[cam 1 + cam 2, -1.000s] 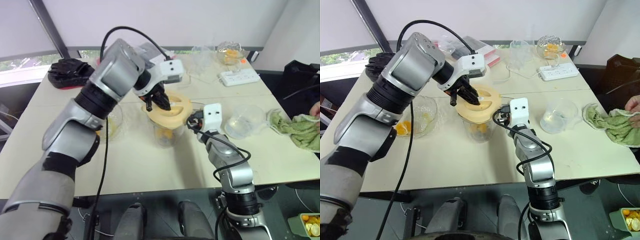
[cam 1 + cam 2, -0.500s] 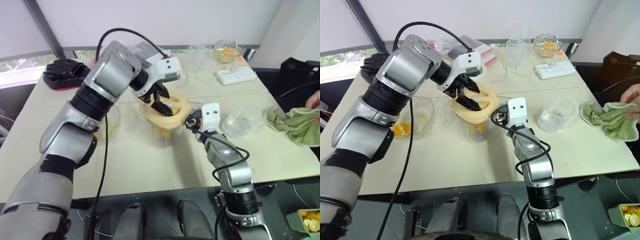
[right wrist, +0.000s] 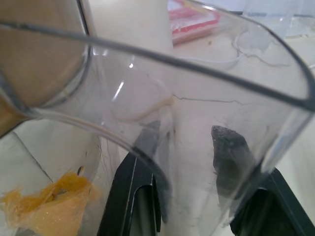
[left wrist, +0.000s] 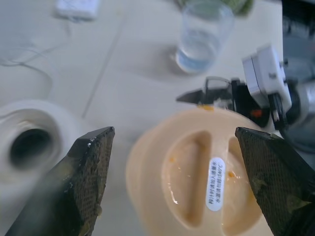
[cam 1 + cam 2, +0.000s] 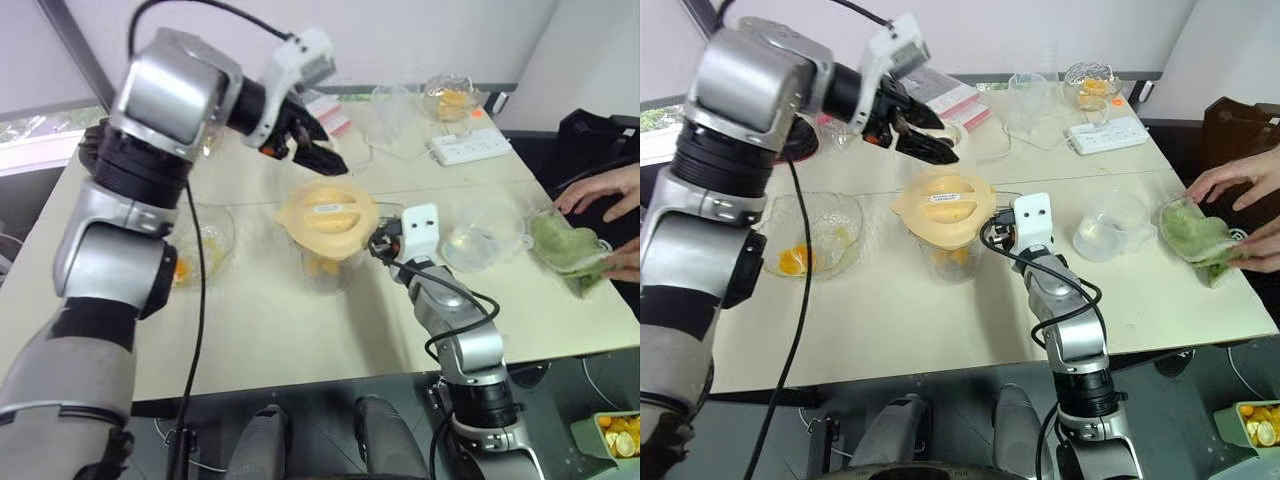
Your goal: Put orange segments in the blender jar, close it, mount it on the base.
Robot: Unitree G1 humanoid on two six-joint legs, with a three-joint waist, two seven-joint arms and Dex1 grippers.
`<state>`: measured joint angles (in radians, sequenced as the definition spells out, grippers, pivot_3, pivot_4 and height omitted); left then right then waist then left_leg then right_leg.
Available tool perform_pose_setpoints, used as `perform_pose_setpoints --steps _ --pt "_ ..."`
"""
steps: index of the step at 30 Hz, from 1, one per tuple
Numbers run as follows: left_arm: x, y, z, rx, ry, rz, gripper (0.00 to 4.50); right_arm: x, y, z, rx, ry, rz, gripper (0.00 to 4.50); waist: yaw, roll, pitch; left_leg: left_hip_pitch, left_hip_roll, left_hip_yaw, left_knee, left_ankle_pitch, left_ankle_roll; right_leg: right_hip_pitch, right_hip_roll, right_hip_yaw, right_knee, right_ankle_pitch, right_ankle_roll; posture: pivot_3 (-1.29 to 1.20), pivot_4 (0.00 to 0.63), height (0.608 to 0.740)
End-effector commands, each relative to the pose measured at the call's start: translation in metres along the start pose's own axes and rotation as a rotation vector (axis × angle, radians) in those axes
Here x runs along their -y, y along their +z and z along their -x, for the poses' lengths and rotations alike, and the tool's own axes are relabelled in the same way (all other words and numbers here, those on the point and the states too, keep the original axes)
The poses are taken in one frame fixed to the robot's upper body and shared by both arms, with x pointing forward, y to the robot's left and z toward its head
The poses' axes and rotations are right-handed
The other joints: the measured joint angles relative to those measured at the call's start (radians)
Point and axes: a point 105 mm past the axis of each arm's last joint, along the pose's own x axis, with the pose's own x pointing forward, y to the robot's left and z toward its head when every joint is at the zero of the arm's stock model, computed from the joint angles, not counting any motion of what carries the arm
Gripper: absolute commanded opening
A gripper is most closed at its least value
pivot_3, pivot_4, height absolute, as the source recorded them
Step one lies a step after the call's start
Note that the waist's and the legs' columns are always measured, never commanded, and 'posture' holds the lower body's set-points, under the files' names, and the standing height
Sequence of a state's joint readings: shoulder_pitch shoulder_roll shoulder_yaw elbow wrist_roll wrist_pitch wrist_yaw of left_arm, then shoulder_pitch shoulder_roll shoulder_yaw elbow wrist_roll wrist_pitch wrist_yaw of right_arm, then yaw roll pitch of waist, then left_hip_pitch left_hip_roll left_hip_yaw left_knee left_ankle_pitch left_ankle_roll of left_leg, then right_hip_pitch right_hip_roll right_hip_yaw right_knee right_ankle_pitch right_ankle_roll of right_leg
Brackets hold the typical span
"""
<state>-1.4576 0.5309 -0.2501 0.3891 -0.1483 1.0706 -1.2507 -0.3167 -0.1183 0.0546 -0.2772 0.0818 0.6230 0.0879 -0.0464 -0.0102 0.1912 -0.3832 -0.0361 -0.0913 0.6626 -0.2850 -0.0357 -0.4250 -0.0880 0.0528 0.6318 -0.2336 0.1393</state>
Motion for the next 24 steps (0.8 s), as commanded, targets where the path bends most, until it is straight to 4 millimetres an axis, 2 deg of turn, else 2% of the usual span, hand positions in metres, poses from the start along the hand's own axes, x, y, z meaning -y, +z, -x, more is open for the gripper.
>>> perform_pose_setpoints --steps 1,4,7,10,15,19,24 --pt "-0.003 0.024 0.025 0.169 0.068 -0.120 4.11 0.001 0.010 -0.001 0.039 0.001 0.019 1.01 0.000 0.000 0.000 0.000 0.000 0.000 0.000 0.000 0.000 0.000 0.000 0.000 0.000 0.000 0.000 0.00 0.150 0.740" --pt "-0.007 0.010 0.033 0.220 0.120 -0.148 4.11 0.000 0.012 -0.001 0.053 0.010 0.023 1.01 0.000 0.001 0.000 0.000 0.000 0.000 0.000 0.000 -0.001 -0.001 0.000 0.000 0.000 0.000 0.000 0.00 0.150 0.740" --pt "0.002 -0.021 0.036 0.280 0.152 -0.207 4.11 0.003 0.022 -0.001 0.099 -0.008 -0.002 1.01 -0.003 0.002 -0.001 0.001 0.000 0.001 -0.001 0.001 -0.001 -0.001 0.000 0.002 0.001 0.001 -0.001 0.00 0.150 0.740" --pt "0.008 -0.077 0.028 0.228 0.246 -0.127 4.11 0.009 0.036 0.000 0.163 -0.030 -0.044 1.01 0.001 0.001 0.000 -0.002 0.001 0.001 -0.001 0.002 -0.004 -0.005 0.000 0.002 0.002 0.001 -0.002 0.00 0.150 0.740" --pt "0.024 -0.128 0.025 0.224 0.370 -0.072 4.11 0.018 0.053 0.000 0.217 -0.049 -0.070 1.01 0.014 -0.001 0.000 -0.009 0.000 0.000 0.000 0.004 -0.008 -0.009 -0.002 0.001 0.001 0.002 -0.003 0.00 0.150 0.740" --pt "0.046 -0.151 0.023 0.259 0.415 -0.014 4.11 0.026 0.067 -0.002 0.254 -0.056 -0.076 1.01 0.009 -0.001 0.000 -0.008 -0.001 0.001 0.000 0.004 -0.008 -0.008 -0.003 0.001 0.000 0.003 -0.004 0.00 0.150 0.740" --pt "0.050 -0.165 0.022 0.264 0.455 0.042 4.11 0.033 0.071 -0.004 0.255 -0.055 -0.073 1.01 0.010 -0.001 0.000 -0.008 0.000 -0.001 0.000 0.004 -0.008 -0.008 -0.001 -0.001 0.001 0.004 -0.005 0.00 0.150 0.740"
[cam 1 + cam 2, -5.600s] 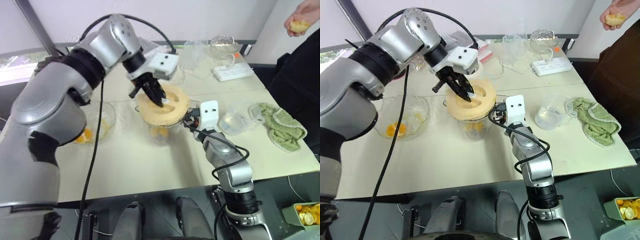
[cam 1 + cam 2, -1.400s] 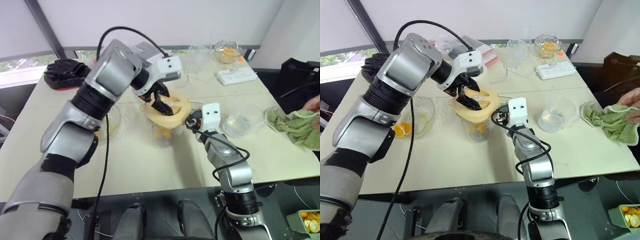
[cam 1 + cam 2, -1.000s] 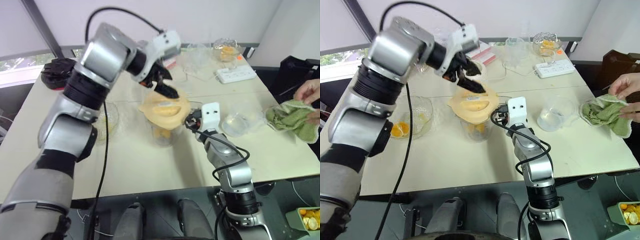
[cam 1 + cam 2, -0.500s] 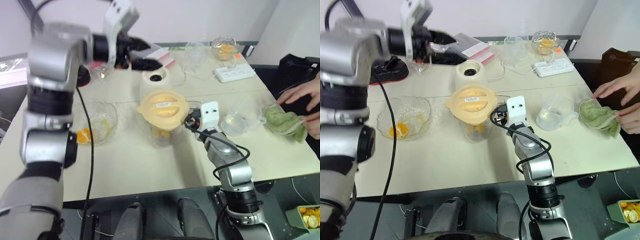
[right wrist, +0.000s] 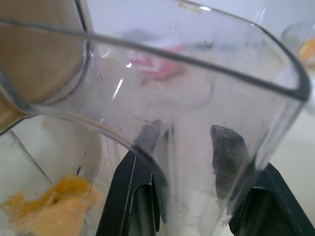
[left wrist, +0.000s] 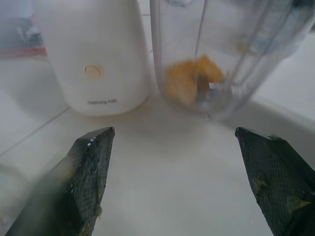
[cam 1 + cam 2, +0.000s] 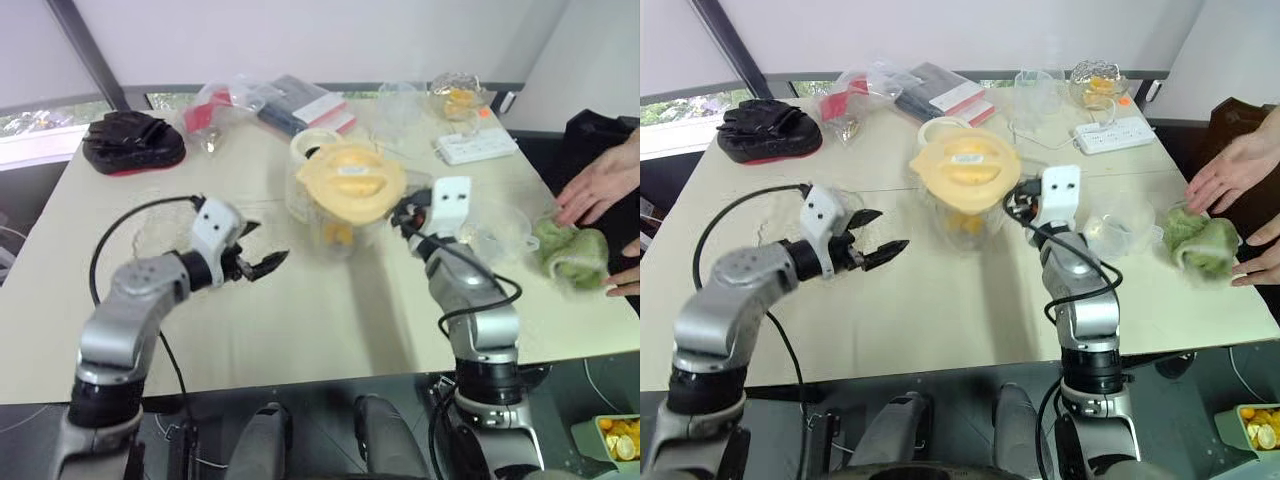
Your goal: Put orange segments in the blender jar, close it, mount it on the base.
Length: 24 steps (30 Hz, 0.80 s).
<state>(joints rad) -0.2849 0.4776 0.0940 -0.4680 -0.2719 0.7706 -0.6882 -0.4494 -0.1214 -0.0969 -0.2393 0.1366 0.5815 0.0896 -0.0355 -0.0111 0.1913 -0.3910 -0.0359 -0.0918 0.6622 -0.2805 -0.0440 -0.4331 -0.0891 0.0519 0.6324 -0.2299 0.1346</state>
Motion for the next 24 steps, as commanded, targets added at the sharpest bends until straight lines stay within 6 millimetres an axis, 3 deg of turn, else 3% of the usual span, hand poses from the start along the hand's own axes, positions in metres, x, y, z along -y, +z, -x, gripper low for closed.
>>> perform_pose_setpoints --steps 1,12,24 --pt "0.001 0.012 0.006 0.058 0.024 -0.056 4.11 -0.003 0.027 0.000 0.101 0.031 -0.009 1.01 -0.002 0.000 0.000 0.000 0.000 0.000 0.000 0.000 0.000 0.000 0.000 0.000 0.000 0.000 0.000 0.00 0.150 0.740" --pt "0.012 -0.002 -0.005 0.064 0.044 -0.046 4.11 -0.003 0.075 -0.030 0.085 0.067 0.096 1.01 -0.008 0.000 0.000 0.000 0.000 0.001 0.000 0.000 0.000 -0.001 0.000 0.000 0.000 0.001 -0.001 0.00 0.150 0.740" --pt "0.015 -0.006 -0.003 0.056 0.059 -0.073 4.11 -0.006 0.019 -0.032 -0.060 0.070 0.156 1.01 -0.007 0.000 0.000 0.000 0.000 0.001 -0.001 0.000 0.000 0.000 0.000 0.000 -0.001 0.000 -0.001 0.00 0.150 0.740"
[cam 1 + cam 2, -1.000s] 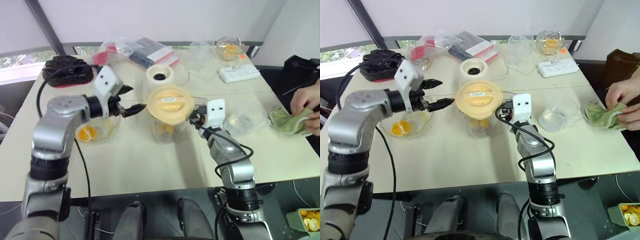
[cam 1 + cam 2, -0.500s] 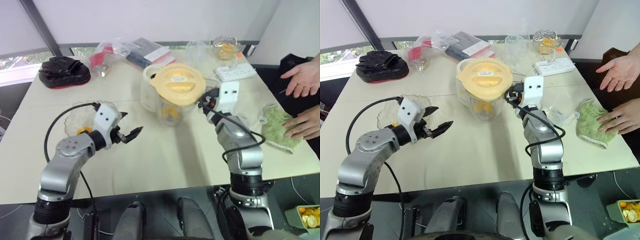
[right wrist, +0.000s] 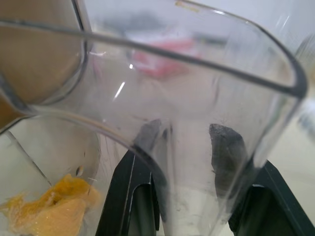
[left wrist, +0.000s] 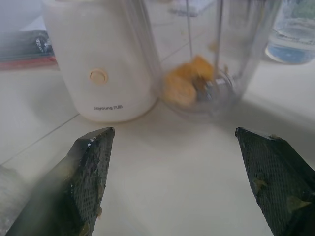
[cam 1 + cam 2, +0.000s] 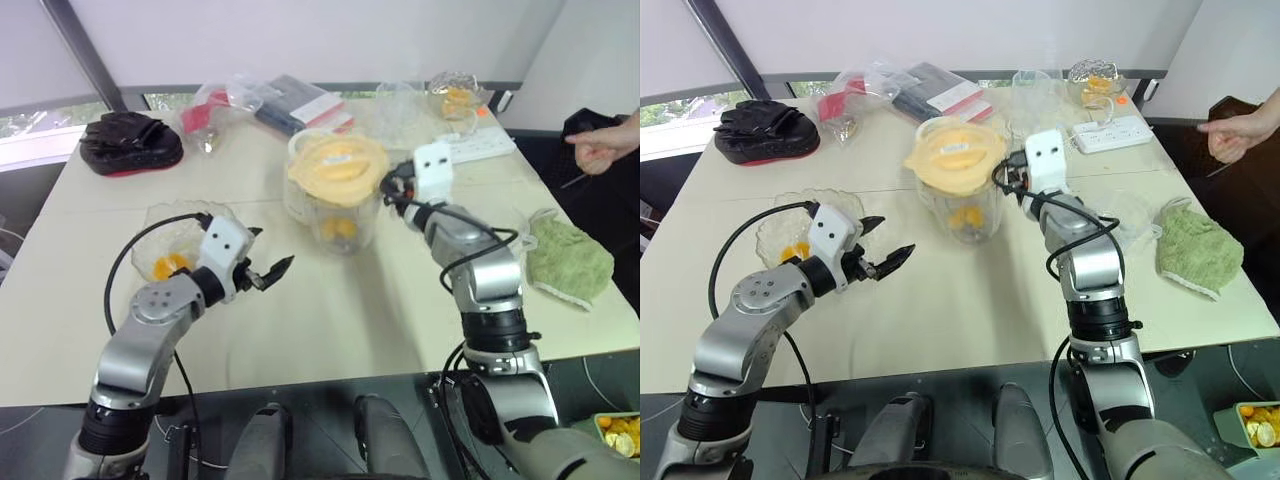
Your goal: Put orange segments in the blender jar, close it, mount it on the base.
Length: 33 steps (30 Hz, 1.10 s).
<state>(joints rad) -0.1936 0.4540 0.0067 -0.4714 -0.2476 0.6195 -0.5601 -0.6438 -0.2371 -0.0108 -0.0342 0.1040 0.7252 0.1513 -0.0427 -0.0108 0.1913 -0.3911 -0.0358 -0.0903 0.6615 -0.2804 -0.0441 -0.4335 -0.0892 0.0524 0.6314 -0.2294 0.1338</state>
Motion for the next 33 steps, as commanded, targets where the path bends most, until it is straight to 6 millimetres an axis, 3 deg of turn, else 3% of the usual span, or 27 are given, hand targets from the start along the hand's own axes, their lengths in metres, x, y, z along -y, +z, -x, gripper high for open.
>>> perform_pose_setpoints --steps 1,10,17,33 --pt "0.002 0.008 0.003 0.024 0.001 -0.041 4.11 0.002 0.022 0.005 0.117 -0.023 0.010 1.01 0.000 0.000 0.000 0.000 0.000 0.000 0.000 0.000 0.000 0.000 0.000 0.000 0.000 0.000 0.000 0.00 0.150 0.740" --pt "0.008 0.010 -0.002 0.020 -0.067 -0.091 4.11 0.003 -0.019 0.008 0.047 -0.049 -0.023 1.01 -0.002 0.000 0.000 0.000 0.000 0.000 0.000 0.000 0.000 0.000 0.000 0.000 0.000 0.000 0.000 0.00 0.150 0.740" --pt "0.006 0.012 -0.006 0.027 -0.087 -0.113 4.15 0.008 -0.033 0.016 0.018 -0.070 -0.030 4.44 -0.004 0.000 0.000 0.002 0.000 0.000 0.000 0.000 0.000 0.002 0.001 0.000 0.000 0.000 0.000 0.00 0.150 0.740" --pt "0.007 0.011 -0.011 0.032 -0.112 -0.128 4.15 0.011 -0.020 0.028 0.045 -0.104 -0.052 4.48 -0.002 0.000 0.000 0.002 0.001 0.000 0.000 0.000 0.000 0.002 0.001 0.000 0.000 0.000 0.000 0.00 0.150 0.740"
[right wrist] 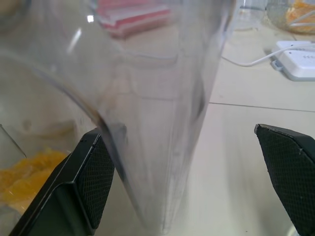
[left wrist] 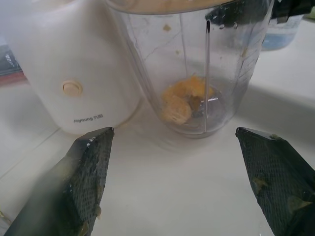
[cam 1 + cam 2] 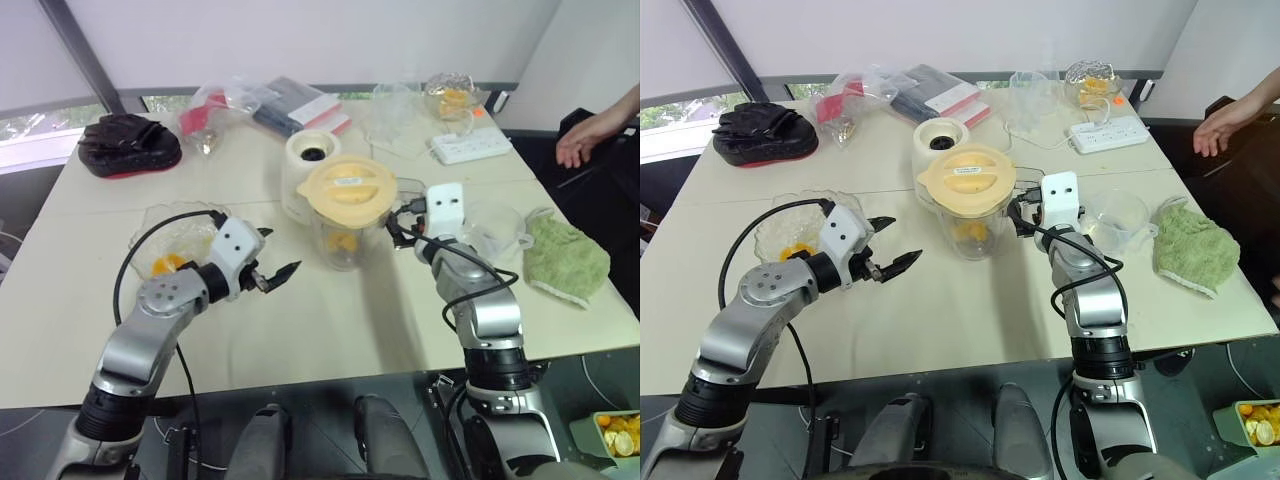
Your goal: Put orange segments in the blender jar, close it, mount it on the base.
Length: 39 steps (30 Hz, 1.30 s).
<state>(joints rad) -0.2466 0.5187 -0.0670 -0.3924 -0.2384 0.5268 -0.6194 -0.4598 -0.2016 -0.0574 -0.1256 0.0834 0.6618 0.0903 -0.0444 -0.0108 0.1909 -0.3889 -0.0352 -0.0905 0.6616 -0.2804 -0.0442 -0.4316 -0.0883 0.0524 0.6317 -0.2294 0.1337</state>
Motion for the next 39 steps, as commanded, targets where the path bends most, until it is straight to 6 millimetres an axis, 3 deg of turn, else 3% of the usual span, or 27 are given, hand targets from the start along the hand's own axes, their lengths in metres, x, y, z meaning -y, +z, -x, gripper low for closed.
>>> perform_pose_setpoints --steps 1,3,5,7,11,12,19,23,30,33,35,39 --pt "0.001 0.011 -0.002 0.037 -0.011 -0.042 4.15 -0.003 0.017 0.006 0.063 0.008 -0.007 4.48 0.000 0.000 0.000 0.000 0.000 0.000 0.000 0.000 0.000 0.000 0.000 0.000 0.000 0.000 0.000 0.00 0.150 0.740" --pt "0.001 0.011 -0.002 0.038 -0.012 -0.043 4.15 -0.003 0.017 0.008 0.060 0.008 -0.008 4.48 0.000 0.000 0.000 0.000 0.000 0.000 0.000 0.000 0.000 0.000 0.000 0.000 0.000 0.000 0.000 0.00 0.150 0.740" --pt "0.001 0.011 -0.003 0.040 -0.014 -0.043 4.15 -0.003 0.017 0.010 0.056 0.009 -0.011 3.96 0.001 0.000 0.000 0.000 0.000 0.000 0.000 0.000 0.000 0.000 0.000 0.000 0.000 0.000 0.000 0.00 0.150 0.740" --pt "0.002 0.011 -0.004 0.041 -0.017 -0.043 4.15 -0.004 0.016 0.012 0.052 0.011 -0.012 3.28 0.000 0.000 0.000 0.000 0.000 0.000 0.000 0.000 0.000 0.000 0.000 0.000 0.000 0.000 0.000 0.00 0.150 0.740" --pt "0.002 0.011 -0.005 0.043 -0.020 -0.044 4.15 -0.004 0.015 0.012 0.047 0.008 -0.013 1.09 0.001 0.000 0.000 0.000 0.000 0.000 0.000 0.000 0.000 0.000 0.000 0.000 0.000 0.000 0.000 0.00 0.150 0.740" --pt "0.002 0.011 -0.005 0.043 -0.020 -0.044 4.15 -0.004 0.015 0.011 0.046 0.005 -0.018 0.92 0.002 0.000 0.000 0.000 0.000 0.000 0.000 0.000 0.000 0.000 0.000 0.000 0.000 0.000 0.000 0.00 0.150 0.740" --pt "-0.001 0.011 -0.006 0.044 -0.013 -0.045 4.15 -0.004 0.019 0.011 0.057 -0.003 -0.037 0.94 0.002 0.000 0.000 0.000 0.000 0.000 0.000 0.000 0.000 0.001 0.000 0.000 0.000 0.000 0.000 0.00 0.150 0.740" --pt "-0.001 0.011 -0.005 0.046 -0.007 -0.044 4.15 0.001 0.033 0.017 0.098 -0.030 -0.081 0.94 0.002 0.000 0.000 0.000 0.000 0.000 0.000 0.000 0.000 0.001 0.000 0.000 0.000 0.000 0.000 0.00 0.150 0.740" --pt "-0.002 0.011 -0.003 0.043 -0.001 -0.040 4.15 0.021 0.093 0.040 0.202 -0.067 -0.094 0.94 0.004 0.001 0.000 -0.001 0.000 -0.001 0.000 0.000 0.000 0.000 0.000 0.000 -0.001 0.000 0.000 0.00 0.150 0.740" --pt "-0.003 0.011 -0.004 0.043 0.001 -0.038 4.15 0.031 0.131 0.046 0.246 -0.085 -0.052 0.94 0.000 0.001 0.001 -0.001 0.000 0.000 0.000 0.000 0.000 0.000 0.000 0.000 0.000 0.000 0.000 0.00 0.150 0.740" --pt "-0.003 0.011 -0.005 0.044 0.003 -0.036 4.15 0.034 0.146 0.047 0.256 -0.083 -0.042 0.94 0.002 0.001 0.001 -0.001 0.000 0.000 0.000 0.000 0.000 -0.001 0.000 0.000 0.000 0.000 0.000 0.00 0.150 0.740" --pt "-0.005 0.013 -0.007 0.068 0.025 -0.022 4.15 0.031 0.198 0.038 0.304 -0.062 -0.037 0.94 -0.002 0.002 0.001 -0.001 0.000 0.001 0.000 0.000 0.000 -0.001 0.000 0.000 -0.001 0.000 0.000 0.00 0.150 0.740"
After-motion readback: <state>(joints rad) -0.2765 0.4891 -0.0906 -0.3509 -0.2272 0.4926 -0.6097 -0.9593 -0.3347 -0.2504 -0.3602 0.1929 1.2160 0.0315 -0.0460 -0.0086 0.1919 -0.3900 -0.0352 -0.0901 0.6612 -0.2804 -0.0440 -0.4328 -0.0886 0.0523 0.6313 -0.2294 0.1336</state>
